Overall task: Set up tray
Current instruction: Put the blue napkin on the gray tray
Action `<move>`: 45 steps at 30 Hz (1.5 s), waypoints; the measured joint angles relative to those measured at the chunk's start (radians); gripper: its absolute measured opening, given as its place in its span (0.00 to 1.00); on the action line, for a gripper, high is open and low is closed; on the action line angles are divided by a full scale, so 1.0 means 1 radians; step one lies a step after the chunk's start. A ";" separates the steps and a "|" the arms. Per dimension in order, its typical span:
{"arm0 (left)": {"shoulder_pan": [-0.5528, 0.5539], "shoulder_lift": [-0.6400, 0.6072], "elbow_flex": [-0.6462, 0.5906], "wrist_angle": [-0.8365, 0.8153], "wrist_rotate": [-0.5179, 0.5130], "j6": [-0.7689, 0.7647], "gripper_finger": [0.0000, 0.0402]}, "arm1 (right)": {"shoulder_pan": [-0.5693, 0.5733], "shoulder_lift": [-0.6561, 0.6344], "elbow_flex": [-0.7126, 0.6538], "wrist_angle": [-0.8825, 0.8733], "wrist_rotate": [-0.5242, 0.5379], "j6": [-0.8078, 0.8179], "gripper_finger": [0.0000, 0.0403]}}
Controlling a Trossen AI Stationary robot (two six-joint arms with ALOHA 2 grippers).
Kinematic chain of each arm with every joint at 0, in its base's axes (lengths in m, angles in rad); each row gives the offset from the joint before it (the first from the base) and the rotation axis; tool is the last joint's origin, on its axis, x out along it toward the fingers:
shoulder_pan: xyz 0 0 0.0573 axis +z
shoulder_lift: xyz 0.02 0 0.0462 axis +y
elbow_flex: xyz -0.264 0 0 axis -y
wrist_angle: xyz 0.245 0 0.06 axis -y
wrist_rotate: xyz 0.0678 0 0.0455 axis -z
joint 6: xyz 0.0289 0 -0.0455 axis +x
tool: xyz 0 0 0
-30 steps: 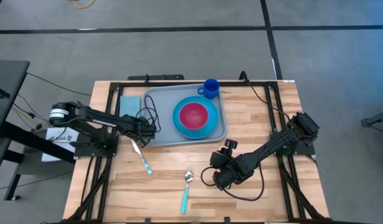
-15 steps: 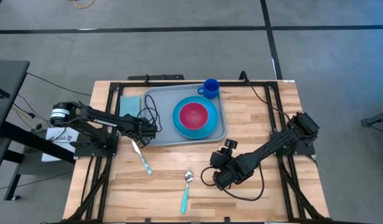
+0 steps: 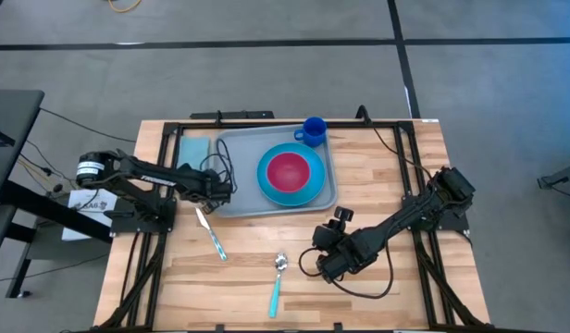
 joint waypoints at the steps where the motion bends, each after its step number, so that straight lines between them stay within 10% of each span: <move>1: -0.010 -0.007 0.004 -0.014 -0.004 -0.015 0.01 | 0.000 0.000 0.000 0.000 0.000 0.000 0.30; 13: -0.090 -0.172 0.207 -0.137 -0.134 -0.113 0.00 | 0.000 0.000 0.000 -0.001 0.000 0.000 0.30; 27: -0.106 -0.197 0.317 0.188 -0.053 0.106 0.00 | 0.000 0.000 0.000 -0.002 0.000 -0.001 0.30; 45: -0.164 0.220 0.317 0.207 -0.013 0.209 0.05 | 0.000 0.000 0.000 0.000 0.000 -0.001 0.30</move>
